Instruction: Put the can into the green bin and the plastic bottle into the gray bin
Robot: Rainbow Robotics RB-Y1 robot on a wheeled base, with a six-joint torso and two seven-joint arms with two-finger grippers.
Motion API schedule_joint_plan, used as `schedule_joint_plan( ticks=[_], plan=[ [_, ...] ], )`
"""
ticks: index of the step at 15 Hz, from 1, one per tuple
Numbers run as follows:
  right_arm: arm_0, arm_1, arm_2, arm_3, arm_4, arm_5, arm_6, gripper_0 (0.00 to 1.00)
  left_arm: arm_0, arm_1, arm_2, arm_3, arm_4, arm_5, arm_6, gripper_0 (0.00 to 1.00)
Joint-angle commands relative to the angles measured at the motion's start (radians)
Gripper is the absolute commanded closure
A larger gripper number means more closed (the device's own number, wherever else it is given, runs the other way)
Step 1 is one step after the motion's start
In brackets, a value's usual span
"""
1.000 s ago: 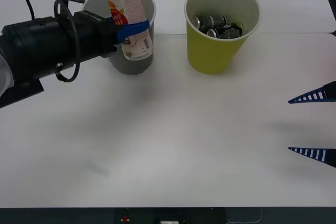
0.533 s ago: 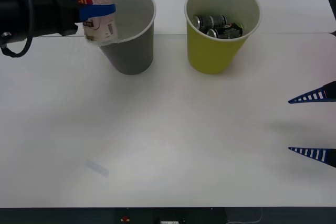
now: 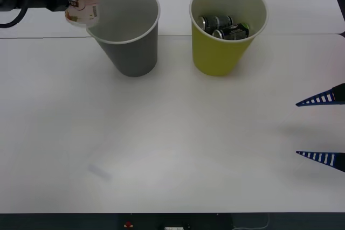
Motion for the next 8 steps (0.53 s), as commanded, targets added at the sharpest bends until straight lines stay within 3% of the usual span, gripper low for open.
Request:
schedule_joint_plan(
  ticks=[1, 8],
  plan=[
    [0.000, 0.000, 0.000, 0.000, 0.000, 0.000, 0.000, 0.00, -0.058, -0.021, -0.055, 0.079, -0.071, -0.009, 0.001, 1.00],
    [0.000, 0.000, 0.000, 0.000, 0.000, 0.000, 0.000, 0.00, -0.206, -0.039, -0.199, 0.300, -0.106, 0.021, -0.001, 1.00]
  ],
)
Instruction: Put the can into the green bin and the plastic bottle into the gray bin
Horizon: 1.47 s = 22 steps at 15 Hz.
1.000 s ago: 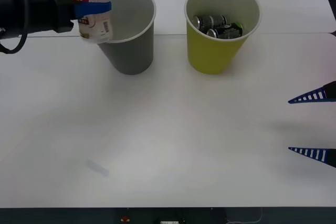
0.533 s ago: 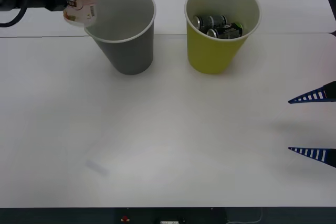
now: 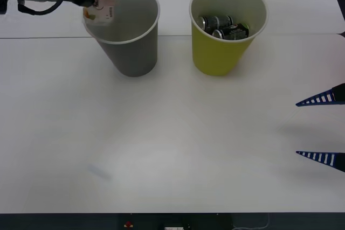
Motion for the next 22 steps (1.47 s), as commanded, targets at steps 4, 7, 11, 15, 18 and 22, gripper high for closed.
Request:
schedule_joint_plan(
  ticks=[4, 7, 11, 15, 18, 22],
  plan=[
    [0.000, 0.000, 0.000, 0.000, 0.000, 0.000, 0.000, 0.00, -0.067, -0.031, -0.063, 0.089, -0.046, 0.024, -0.019, 0.40],
    [0.000, 0.000, 0.000, 0.000, 0.000, 0.000, 0.000, 0.00, -0.065, -0.034, -0.070, 0.089, -0.082, 0.033, -0.117, 0.00],
    [0.000, 0.000, 0.000, 0.000, 0.000, 0.000, 0.000, 0.00, -0.051, -0.035, -0.040, 0.034, -0.026, 0.002, -0.132, 0.00],
    [0.000, 0.000, 0.000, 0.000, 0.000, 0.000, 0.000, 0.00, 0.010, -0.022, 0.092, -0.018, 0.170, -0.064, -0.269, 0.00],
    [0.000, 0.000, 0.000, 0.000, 0.000, 0.000, 0.000, 0.00, 0.094, 0.028, 0.148, -0.049, 0.382, -0.051, -0.325, 0.00],
    [0.000, 0.000, 0.000, 0.000, 0.000, 0.000, 0.000, 0.00, 0.200, 0.116, 0.194, -0.066, 0.615, -0.048, -0.427, 0.00]
  ],
)
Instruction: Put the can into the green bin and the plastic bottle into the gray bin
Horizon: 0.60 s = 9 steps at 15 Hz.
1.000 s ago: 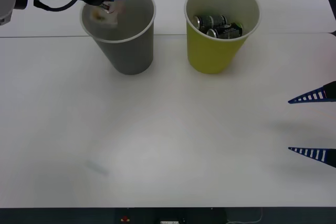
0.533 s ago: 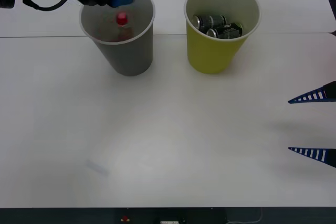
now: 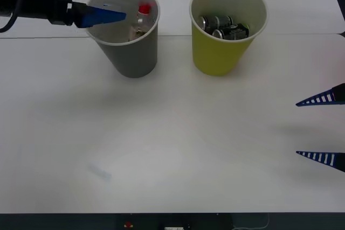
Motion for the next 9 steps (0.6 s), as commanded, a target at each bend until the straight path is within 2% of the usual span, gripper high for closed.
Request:
schedule_joint_plan(
  ticks=[1, 5, 9],
  plan=[
    [0.000, 0.000, 0.000, 0.000, 0.000, 0.000, 0.000, 0.00, 0.078, 0.067, 0.025, -0.011, 0.136, 0.003, -0.112, 0.00],
    [0.000, 0.000, 0.000, 0.000, 0.000, 0.000, 0.000, 0.00, 0.205, 0.181, 0.031, -0.012, 0.309, 0.006, -0.324, 0.00],
    [0.000, 0.000, 0.000, 0.000, 0.000, 0.000, 0.000, 0.00, 0.334, 0.290, 0.030, -0.012, 0.429, 0.006, -0.522, 0.00]
  ],
)
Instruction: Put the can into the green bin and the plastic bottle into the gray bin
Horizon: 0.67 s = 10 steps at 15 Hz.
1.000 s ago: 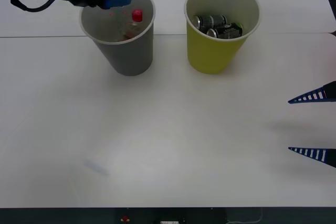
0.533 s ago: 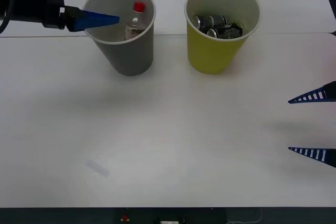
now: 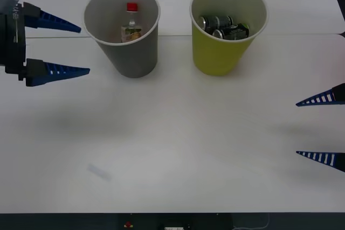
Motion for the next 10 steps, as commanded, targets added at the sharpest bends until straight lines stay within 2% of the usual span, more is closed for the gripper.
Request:
schedule_joint_plan(
  ticks=[1, 5, 8, 10],
  plan=[
    [0.000, 0.000, 0.000, 0.000, 0.000, 0.000, 0.000, 0.00, 0.085, 0.079, -0.001, 0.000, 0.071, 0.000, -0.134, 0.00],
    [0.000, 0.000, 0.000, 0.000, 0.000, 0.000, 0.000, 0.00, 0.208, 0.183, 0.001, 0.000, 0.136, 0.000, -0.315, 0.00],
    [0.000, 0.000, 0.000, 0.000, 0.000, 0.000, 0.000, 0.00, 0.282, 0.232, -0.001, 0.001, 0.142, 0.000, -0.453, 0.00],
    [0.000, 0.000, 0.000, 0.000, 0.000, 0.000, 0.000, 0.00, 0.328, 0.267, 0.001, 0.003, 0.157, 0.002, -0.490, 0.00]
  ],
)
